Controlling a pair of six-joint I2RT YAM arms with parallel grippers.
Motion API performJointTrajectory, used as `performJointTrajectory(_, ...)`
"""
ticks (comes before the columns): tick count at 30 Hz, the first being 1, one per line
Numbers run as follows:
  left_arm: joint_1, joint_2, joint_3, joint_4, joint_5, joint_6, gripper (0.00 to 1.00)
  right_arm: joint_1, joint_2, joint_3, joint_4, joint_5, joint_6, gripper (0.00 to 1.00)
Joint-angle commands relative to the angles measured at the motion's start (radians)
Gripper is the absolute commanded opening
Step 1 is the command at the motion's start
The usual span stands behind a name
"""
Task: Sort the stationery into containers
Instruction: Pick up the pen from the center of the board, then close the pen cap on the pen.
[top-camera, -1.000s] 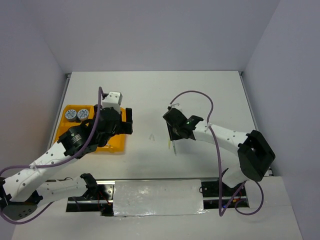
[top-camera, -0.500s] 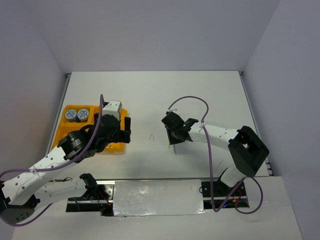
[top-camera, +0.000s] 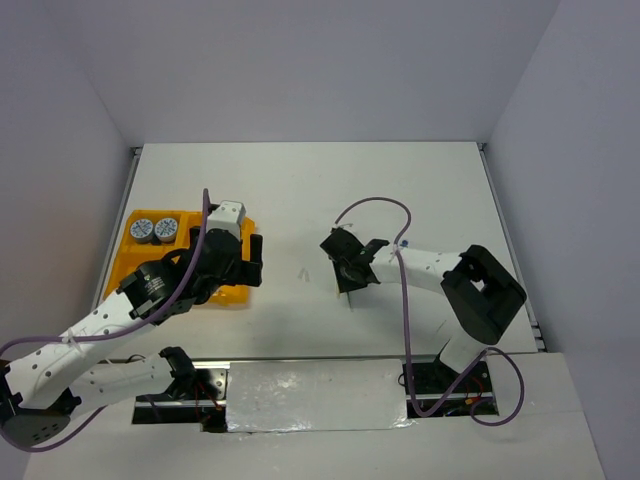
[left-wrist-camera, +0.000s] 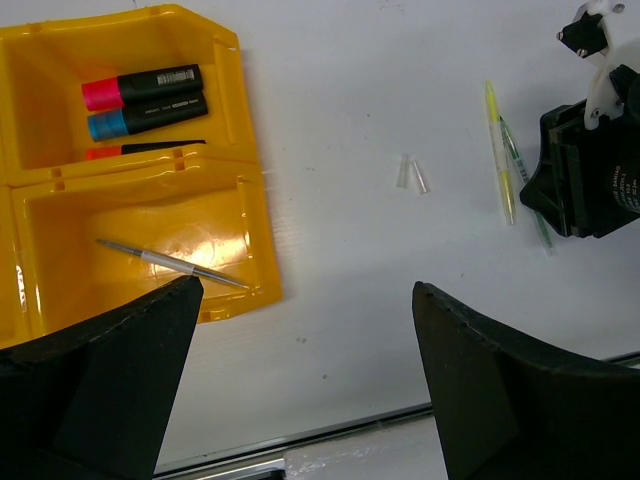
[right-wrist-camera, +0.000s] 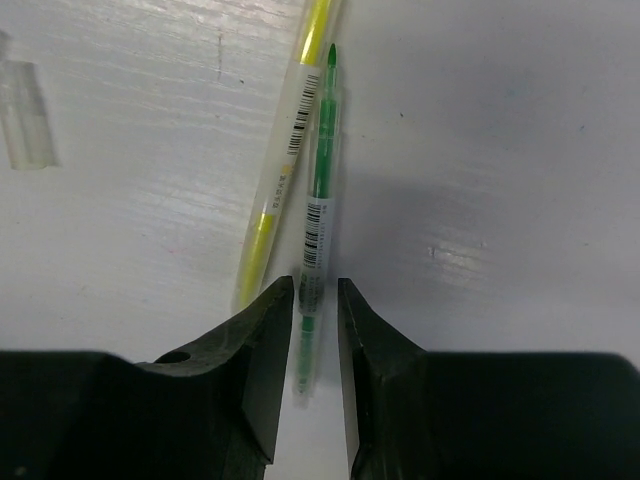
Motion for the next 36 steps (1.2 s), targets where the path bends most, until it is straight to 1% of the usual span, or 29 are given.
performJointTrajectory(1, -0.002, 0.008, 0.02, 0.006, 0.015, -0.013, 0.99, -0.001, -0.018, -0.022, 0.042, 0.022, 0.019, 0.32)
performJointTrajectory(6, -0.002, 0.023, 0.013, 0.016, 0.027, -0.031, 0.99, -0.015, -0.006, -0.054, 0.061, 0.0, 0.024, 0.29)
performJointTrajectory(9, -0.002, 0.05, 0.01, 0.021, 0.024, -0.08, 0.99, -0.028, -0.009, -0.078, 0.063, 0.002, 0.038, 0.28)
performJointTrajectory(10, -0.002, 0.06, 0.01, 0.022, 0.024, -0.093, 0.99, -0.03, -0.017, -0.085, 0.061, 0.005, 0.041, 0.24)
performJointTrajectory(12, -0.002, 0.096, 0.006, 0.036, 0.029, -0.109, 0.99, -0.036, -0.044, -0.098, 0.052, 0.011, 0.048, 0.19)
performJointTrajectory(13, -0.002, 0.11, 0.003, 0.044, 0.044, -0.122, 0.99, -0.038, -0.057, -0.101, 0.045, 0.017, 0.05, 0.14)
performJointTrajectory(15, -0.002, 0.159, -0.002, 0.082, 0.064, -0.122, 0.99, -0.042, -0.089, -0.1, 0.016, 0.032, 0.052, 0.1)
performJointTrajectory(18, -0.002, 0.245, 0.007, 0.128, 0.098, -0.117, 1.0, -0.055, -0.176, -0.095, -0.032, 0.074, 0.053, 0.05)
performJointTrajectory(19, -0.002, 0.265, 0.009, 0.143, 0.107, -0.114, 0.99, -0.065, -0.233, -0.097, -0.043, 0.088, 0.058, 0.02)
performJointTrajectory(21, -0.004, 0.325, 0.004, 0.189, 0.138, -0.114, 0.99, -0.071, -0.293, -0.109, -0.067, 0.098, 0.064, 0.01)
performJointTrajectory(23, -0.004, 0.383, 0.001, 0.225, 0.153, -0.113, 0.98, -0.075, -0.389, -0.127, -0.089, 0.105, 0.065, 0.0)
performJointTrajectory(25, -0.004, 0.428, 0.007, 0.266, 0.148, -0.097, 0.95, -0.075, -0.452, -0.141, -0.095, 0.1, 0.064, 0.0)
performJointTrajectory(26, -0.002, 0.48, 0.024, 0.271, 0.144, -0.09, 0.93, -0.076, -0.509, -0.154, -0.098, 0.095, 0.061, 0.0)
performJointTrajectory(27, -0.001, 0.507, 0.035, 0.279, 0.133, -0.073, 0.86, -0.075, -0.537, -0.158, -0.104, 0.091, 0.061, 0.0)
performJointTrajectory(29, 0.002, 0.584, 0.067, 0.288, 0.121, -0.06, 0.78, -0.073, -0.605, -0.175, -0.109, 0.083, 0.061, 0.0)
performJointTrajectory(30, 0.013, 0.606, 0.073, 0.294, 0.125, -0.047, 0.72, -0.075, -0.623, -0.18, -0.112, 0.079, 0.058, 0.0)
performJointTrajectory(31, 0.02, 0.621, 0.076, 0.305, 0.135, -0.037, 0.68, -0.073, -0.639, -0.184, -0.112, 0.074, 0.055, 0.0)
performJointTrajectory(32, 0.027, 0.653, 0.078, 0.334, 0.147, -0.03, 0.57, -0.075, -0.665, -0.192, -0.112, 0.063, 0.053, 0.0)
performJointTrajectory(33, 0.036, 0.67, 0.079, 0.343, 0.162, -0.015, 0.55, -0.075, -0.675, -0.195, -0.11, 0.059, 0.05, 0.0)
performJointTrajectory(36, 0.07, 0.724, 0.086, 0.371, 0.213, 0.005, 0.56, -0.075, -0.699, -0.209, -0.109, 0.046, 0.042, 0.0)
